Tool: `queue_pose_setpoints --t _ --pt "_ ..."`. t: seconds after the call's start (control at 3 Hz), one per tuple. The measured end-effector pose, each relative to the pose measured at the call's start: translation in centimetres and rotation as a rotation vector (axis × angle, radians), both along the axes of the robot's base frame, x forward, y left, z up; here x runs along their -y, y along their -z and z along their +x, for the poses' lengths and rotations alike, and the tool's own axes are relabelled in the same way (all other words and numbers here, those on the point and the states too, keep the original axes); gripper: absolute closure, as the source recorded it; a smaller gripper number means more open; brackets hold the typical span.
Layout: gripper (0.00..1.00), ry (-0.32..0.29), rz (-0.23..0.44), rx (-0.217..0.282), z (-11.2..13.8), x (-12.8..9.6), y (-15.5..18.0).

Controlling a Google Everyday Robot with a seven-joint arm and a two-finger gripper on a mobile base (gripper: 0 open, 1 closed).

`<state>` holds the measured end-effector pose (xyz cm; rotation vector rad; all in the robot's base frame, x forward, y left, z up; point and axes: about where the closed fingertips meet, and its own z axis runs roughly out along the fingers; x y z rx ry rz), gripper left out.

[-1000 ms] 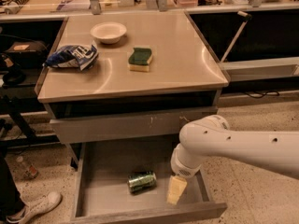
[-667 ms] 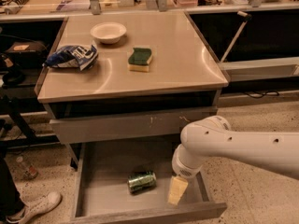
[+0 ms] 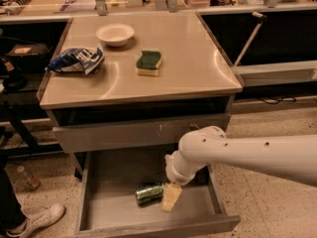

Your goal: Pick green can from middle drawer and place on counter

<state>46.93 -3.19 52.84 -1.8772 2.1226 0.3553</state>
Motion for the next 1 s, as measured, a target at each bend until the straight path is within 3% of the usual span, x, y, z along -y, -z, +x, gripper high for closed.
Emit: queue_pose_setpoints --t 0.33,0.67,1.0 --pt "0.00 -0.052 0.059 0.009 2.0 -2.8 2.0" --pt "0.00 -0.052 0.059 0.009 2.0 -2.8 2.0" --pt "0.00 -0.078 0.059 -0.003 1.8 -4.3 4.4"
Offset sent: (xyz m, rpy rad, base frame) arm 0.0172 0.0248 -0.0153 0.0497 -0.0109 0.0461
